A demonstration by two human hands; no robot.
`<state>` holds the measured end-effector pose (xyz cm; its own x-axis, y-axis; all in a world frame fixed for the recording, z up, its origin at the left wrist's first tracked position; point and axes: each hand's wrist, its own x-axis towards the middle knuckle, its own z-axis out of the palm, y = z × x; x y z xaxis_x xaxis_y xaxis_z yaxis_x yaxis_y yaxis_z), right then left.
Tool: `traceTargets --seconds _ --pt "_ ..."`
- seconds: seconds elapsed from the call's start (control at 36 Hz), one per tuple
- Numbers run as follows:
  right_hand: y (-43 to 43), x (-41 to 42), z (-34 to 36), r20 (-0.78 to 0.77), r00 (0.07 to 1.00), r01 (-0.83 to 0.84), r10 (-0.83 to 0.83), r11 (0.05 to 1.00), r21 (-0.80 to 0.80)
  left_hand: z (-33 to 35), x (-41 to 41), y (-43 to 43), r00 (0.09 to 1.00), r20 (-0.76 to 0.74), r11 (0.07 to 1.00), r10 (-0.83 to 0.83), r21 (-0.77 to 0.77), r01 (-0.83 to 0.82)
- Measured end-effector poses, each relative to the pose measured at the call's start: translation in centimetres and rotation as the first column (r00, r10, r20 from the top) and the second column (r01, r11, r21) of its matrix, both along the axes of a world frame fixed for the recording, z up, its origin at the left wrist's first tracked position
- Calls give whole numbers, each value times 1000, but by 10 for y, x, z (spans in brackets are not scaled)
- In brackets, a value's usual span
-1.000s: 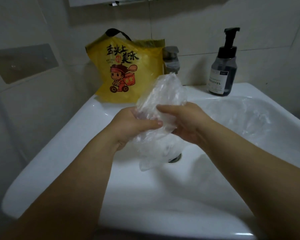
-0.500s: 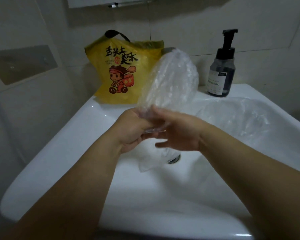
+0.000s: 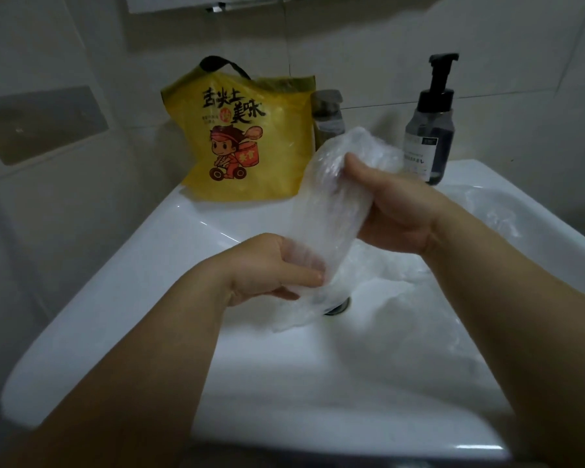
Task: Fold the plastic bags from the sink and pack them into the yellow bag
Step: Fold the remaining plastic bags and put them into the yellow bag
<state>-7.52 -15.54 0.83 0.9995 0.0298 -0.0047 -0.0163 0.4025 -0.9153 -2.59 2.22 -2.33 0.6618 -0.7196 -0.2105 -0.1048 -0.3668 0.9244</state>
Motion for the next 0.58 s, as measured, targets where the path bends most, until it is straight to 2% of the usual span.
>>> traceTargets --seconds 0.06,0.11,0.19,0.25,0.33,0.44,0.5,0.58 --pt "1 0 -2 -20 999 -43 41 996 -76 4 0 0 999 -34 993 9 -115 -13" --pt "6 1 -6 -48 996 -86 79 980 -182 10 2 0 992 -112 961 66 -261 -94" --pt "13 1 -11 -73 987 -161 146 946 -280 13 3 -2 979 -43 927 199 -316 -202" --pt "15 2 -11 -69 991 -127 112 952 -277 10 6 -2 946 1 890 325 -339 -305" --pt "14 6 -10 -72 995 52 -72 967 -248 11 13 -1 911 -122 818 395 -403 -409" --pt "13 5 -9 -9 988 146 -156 945 -291 13 13 1 937 -214 857 277 -386 -341" --pt "15 3 -8 -4 993 108 -116 935 -338 15 13 2 944 -284 869 166 -411 -276" --pt "20 0 -8 -23 999 21 -32 925 -380 13 20 7 926 -341 875 163 -384 -295"
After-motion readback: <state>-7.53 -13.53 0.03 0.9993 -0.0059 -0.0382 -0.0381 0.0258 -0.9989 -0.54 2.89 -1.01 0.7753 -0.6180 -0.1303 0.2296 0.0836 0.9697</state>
